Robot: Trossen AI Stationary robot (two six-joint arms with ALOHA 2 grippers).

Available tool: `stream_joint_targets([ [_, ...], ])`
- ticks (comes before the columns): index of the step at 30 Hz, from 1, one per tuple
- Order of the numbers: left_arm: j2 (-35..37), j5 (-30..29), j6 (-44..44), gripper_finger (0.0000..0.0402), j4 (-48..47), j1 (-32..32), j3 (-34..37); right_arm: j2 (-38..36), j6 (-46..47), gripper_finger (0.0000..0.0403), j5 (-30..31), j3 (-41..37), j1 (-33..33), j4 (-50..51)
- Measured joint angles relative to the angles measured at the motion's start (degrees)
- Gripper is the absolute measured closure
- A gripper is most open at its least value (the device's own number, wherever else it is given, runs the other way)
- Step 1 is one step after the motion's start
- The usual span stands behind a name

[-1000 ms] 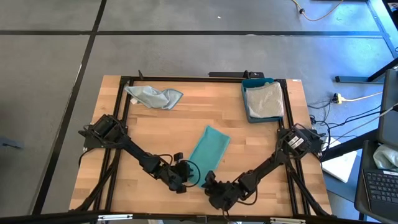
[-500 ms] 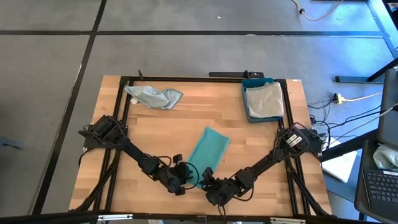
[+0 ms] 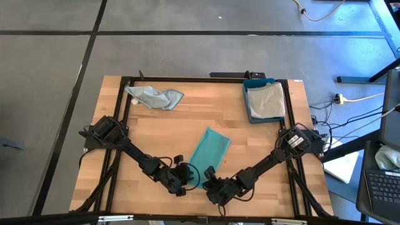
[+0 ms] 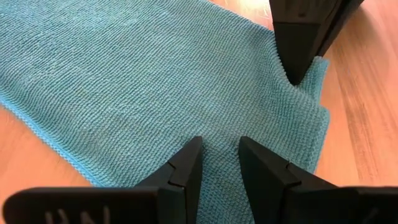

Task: Fold microfiber towels
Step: Fold the blue microfiber cloth

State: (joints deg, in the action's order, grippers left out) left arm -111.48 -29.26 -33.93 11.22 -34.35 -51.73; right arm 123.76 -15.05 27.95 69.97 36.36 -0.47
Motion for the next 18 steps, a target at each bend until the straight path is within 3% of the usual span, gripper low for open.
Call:
stream_joint_targets([
  [8, 1.2, -2.3, 8.7, 0.03, -2.1, -1.0, 0.1, -2.1, -0.9, 0.0396, -2.6, -0.3, 2.1, -0.7],
  [13, 5.6, -4.3, 15.9, 0.03, -1.7, -2.0, 0.1, -6.0, -0.6, 0.0393, -4.1, -0.4, 3.8, -1.2],
  [18, 9.4, -4.0, 16.4, 0.03, -0.4, -3.8, 0.1, -7.0, 1.8, 0.0395, -3.5, -0.2, 4.3, -1.7],
])
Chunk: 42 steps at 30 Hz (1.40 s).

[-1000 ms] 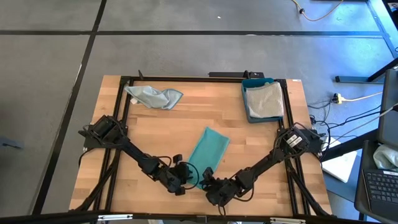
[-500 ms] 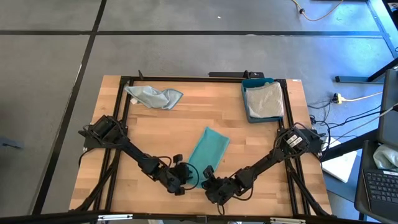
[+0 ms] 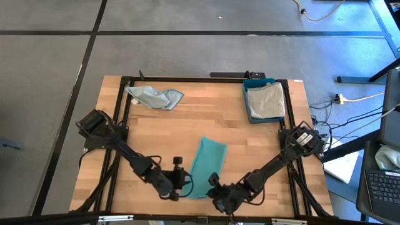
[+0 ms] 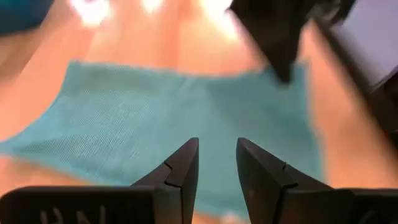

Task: Fold microfiber towels
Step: Fold the blue microfiber cloth

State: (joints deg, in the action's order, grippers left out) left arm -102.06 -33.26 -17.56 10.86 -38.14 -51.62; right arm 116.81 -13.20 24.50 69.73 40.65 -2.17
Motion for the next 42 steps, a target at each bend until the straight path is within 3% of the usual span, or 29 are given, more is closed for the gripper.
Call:
stream_joint_targets([
  [6, 0.7, 2.8, 1.7, 0.03, 9.5, -2.4, 0.0, -0.1, 7.0, 0.0391, 4.4, 0.0, -0.2, 1.5],
  [18, 0.7, -1.7, 4.7, 0.03, 7.2, -3.1, -0.1, -0.5, 6.5, 0.039, 17.4, 1.7, -1.9, -1.5],
  [23, 0.7, -2.7, 4.2, 0.0297, 7.2, -1.9, -0.1, -0.5, 8.4, 0.039, 19.2, 5.3, -2.3, 4.4],
  [32, 0.7, -2.3, 0.2, 0.024, 5.5, -0.8, -0.1, -0.6, 13.1, 0.039, 18.9, 9.0, -4.2, 14.2],
  [42, 0.8, -2.6, -5.3, 0.0176, -1.4, -0.8, -0.1, -0.6, 14.4, 0.0389, 18.9, 9.1, -4.1, 14.8],
])
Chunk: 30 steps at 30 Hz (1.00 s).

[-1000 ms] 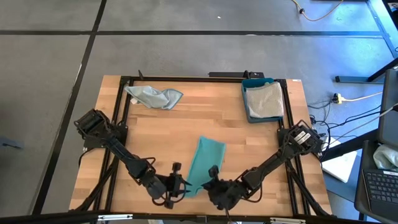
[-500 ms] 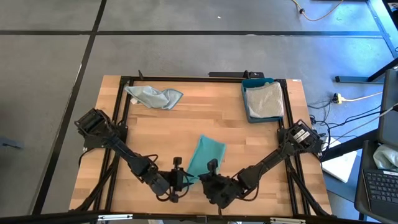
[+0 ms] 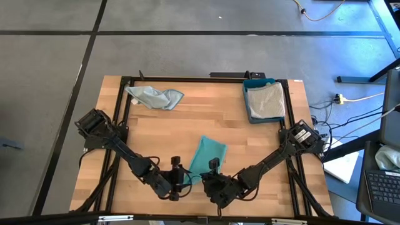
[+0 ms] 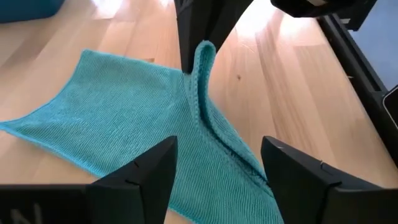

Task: Fold microfiber towels
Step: Fold the blue microfiber cloth

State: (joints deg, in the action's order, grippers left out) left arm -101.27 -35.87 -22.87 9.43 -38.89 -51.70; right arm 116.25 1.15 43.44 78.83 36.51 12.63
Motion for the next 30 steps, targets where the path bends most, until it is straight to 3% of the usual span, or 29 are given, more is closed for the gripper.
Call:
stream_joint_targets([
  [13, -2.2, 3.5, -10.7, 0.0171, 0.1, -0.6, 0.0, 0.0, -0.1, 0.0389, 3.4, 0.0, 0.0, 0.1],
  [30, -2.6, 1.3, -12.8, 0.0176, -1.7, -0.7, -0.1, -2.7, 3.0, 0.0389, 7.8, 0.1, 0.5, 3.8],
])
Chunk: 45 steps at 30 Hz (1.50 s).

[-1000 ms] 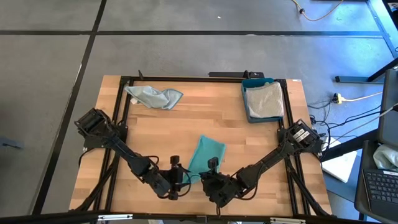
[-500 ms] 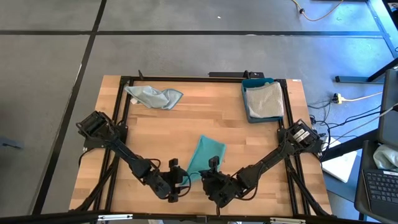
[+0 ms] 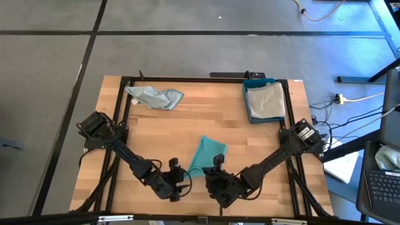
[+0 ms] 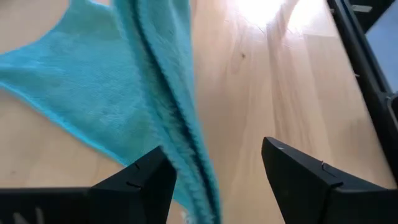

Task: Fold microfiber towels
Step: Fold the blue microfiber cloth

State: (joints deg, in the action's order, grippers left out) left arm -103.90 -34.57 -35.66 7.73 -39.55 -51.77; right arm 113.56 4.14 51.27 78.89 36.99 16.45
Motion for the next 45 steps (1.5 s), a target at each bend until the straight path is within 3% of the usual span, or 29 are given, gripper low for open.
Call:
stream_joint_targets([
  [12, 0.0, -1.2, 0.0, 0.0239, -0.8, 0.0, 0.0, 0.0, 4.7, 0.0389, -0.3, 0.0, 0.1, 5.8],
  [23, 0.0, -1.4, 0.2, 0.0392, -2.1, 0.0, 0.0, 0.0, 4.5, 0.0389, -0.3, 0.0, 0.3, 5.8],
  [27, 0.0, -1.8, 1.6, 0.0399, -2.5, 0.3, -0.6, -0.2, 4.7, 0.0389, -0.3, 0.0, 1.4, 7.1],
  [31, 0.1, -2.6, 9.1, 0.0401, -3.1, 1.5, -4.3, -2.0, 8.2, 0.0389, 1.3, -0.1, 2.4, 12.0],
  [37, 0.2, -8.9, 20.5, 0.0401, -12.2, 5.9, -10.6, -4.3, 17.9, 0.0389, 1.8, -0.1, 2.6, 24.1],
  [45, 0.2, -3.0, 27.1, 0.0401, -13.9, 14.0, -11.1, -4.6, 31.4, 0.0389, 3.3, -0.6, 3.5, 40.2],
])
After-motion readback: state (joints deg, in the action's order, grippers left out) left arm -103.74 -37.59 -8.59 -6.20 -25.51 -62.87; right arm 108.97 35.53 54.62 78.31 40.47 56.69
